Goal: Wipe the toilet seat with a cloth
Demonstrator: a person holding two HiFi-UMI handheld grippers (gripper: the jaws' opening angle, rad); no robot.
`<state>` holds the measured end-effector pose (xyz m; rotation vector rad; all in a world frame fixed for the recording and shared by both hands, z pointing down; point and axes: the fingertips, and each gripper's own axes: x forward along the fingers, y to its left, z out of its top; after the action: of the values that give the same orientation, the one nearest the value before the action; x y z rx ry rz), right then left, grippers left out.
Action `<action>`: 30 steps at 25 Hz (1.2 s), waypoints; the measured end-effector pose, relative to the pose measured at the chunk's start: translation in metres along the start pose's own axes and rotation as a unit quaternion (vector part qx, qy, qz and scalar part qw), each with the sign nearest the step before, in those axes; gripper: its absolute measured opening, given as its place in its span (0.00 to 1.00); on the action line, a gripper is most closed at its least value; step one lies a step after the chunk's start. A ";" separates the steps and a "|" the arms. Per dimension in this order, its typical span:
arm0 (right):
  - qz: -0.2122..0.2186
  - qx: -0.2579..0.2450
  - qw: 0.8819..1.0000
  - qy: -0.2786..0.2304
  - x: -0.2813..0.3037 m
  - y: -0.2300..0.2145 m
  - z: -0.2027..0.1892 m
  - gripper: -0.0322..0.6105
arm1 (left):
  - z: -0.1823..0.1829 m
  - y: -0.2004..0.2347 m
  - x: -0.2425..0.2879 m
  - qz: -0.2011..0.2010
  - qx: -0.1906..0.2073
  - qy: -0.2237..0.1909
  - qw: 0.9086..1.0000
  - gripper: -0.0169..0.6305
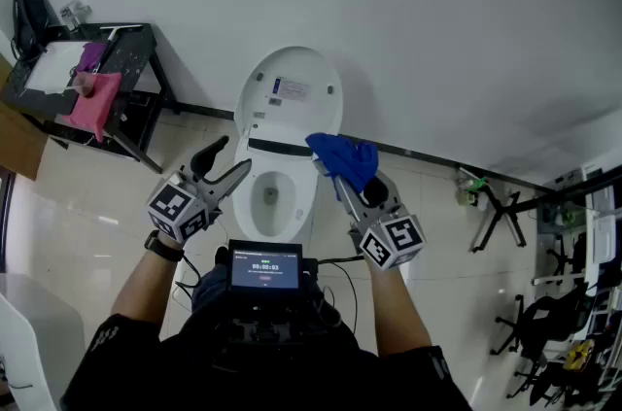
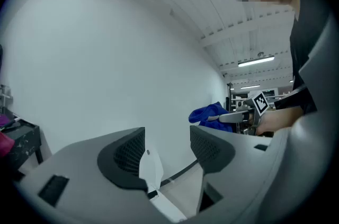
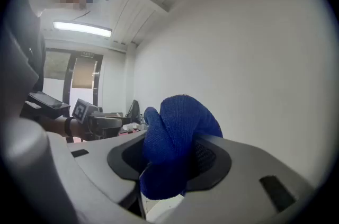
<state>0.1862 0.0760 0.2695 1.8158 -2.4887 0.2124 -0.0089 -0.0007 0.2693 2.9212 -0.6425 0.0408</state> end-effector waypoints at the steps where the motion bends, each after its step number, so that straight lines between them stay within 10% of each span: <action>1: 0.001 0.000 1.000 0.004 0.003 -0.002 -0.002 0.36 | -0.006 0.004 0.001 -0.002 0.009 0.003 1.000 0.42; 17: 0.034 0.019 0.996 0.081 0.099 -0.018 -0.074 0.35 | -0.065 0.056 -0.007 0.022 -0.013 0.055 0.998 0.42; 30: 0.076 0.019 0.976 0.201 0.203 -0.023 -0.225 0.35 | -0.131 0.097 -0.025 0.051 -0.048 0.109 0.992 0.43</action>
<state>0.1370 -0.0903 0.5194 1.4171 -2.3417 0.5738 -0.0712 -0.0576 0.4106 2.7371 -0.7324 0.3265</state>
